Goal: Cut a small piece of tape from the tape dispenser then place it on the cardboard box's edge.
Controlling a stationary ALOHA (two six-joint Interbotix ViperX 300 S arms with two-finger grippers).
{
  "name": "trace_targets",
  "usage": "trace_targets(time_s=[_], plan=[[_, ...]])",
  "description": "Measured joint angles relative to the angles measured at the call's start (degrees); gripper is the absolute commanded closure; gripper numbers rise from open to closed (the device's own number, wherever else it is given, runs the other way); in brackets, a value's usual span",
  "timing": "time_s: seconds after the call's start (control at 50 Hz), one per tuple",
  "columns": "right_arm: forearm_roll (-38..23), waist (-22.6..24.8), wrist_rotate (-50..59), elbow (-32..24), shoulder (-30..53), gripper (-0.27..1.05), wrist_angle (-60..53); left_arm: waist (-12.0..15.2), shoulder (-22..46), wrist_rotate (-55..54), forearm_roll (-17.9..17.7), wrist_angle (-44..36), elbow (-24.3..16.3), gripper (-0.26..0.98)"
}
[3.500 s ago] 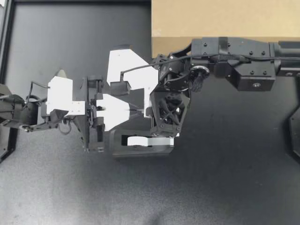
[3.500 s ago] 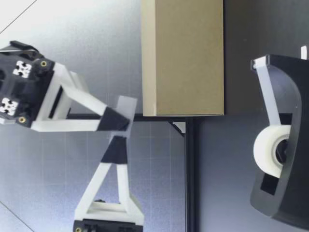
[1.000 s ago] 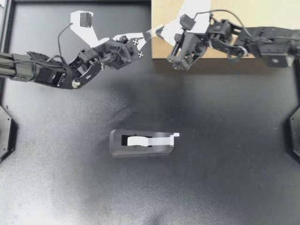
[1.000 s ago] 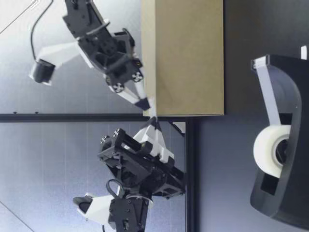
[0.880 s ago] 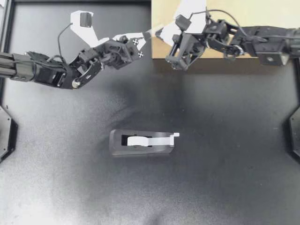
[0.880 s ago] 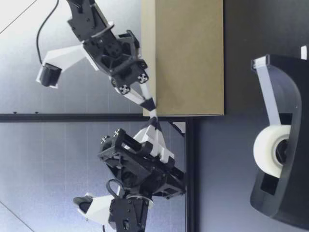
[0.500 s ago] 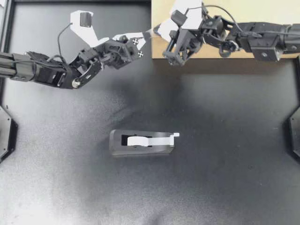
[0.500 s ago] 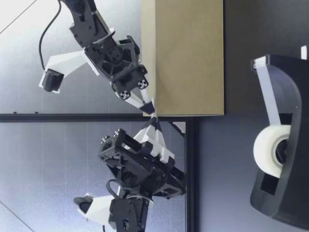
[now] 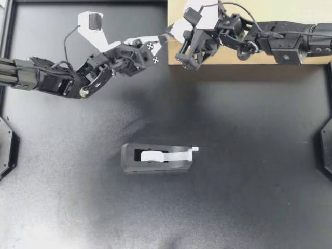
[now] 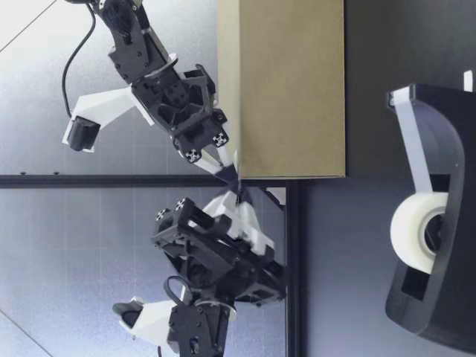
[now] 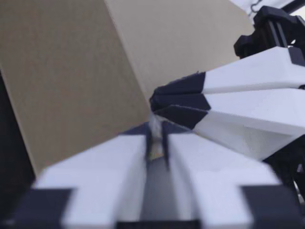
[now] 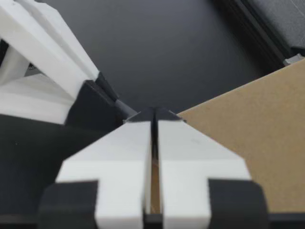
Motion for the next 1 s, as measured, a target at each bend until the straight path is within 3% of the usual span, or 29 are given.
trace_targets(time_s=[0.1, 0.34, 0.52, 1.0], plan=[[0.0, 0.0, 0.0, -0.1, 0.1, 0.87, 0.1, 0.0, 0.0, 0.1, 0.0, 0.0, 0.2, 0.24], [0.0, 0.0, 0.2, -0.4, -0.4, 0.87, 0.0, -0.4, -1.1, 0.8, 0.1, 0.0, 2.4, 0.27], [0.0, 0.8, 0.5, -0.8, -5.1, 0.87, 0.2, -3.1, -3.9, 4.7, 0.4, 0.0, 5.0, 0.27], [1.0, 16.3, 1.0, 6.3, -19.0, 0.87, 0.3, -13.2, -17.2, 32.1, 2.1, 0.0, 13.2, 0.27]])
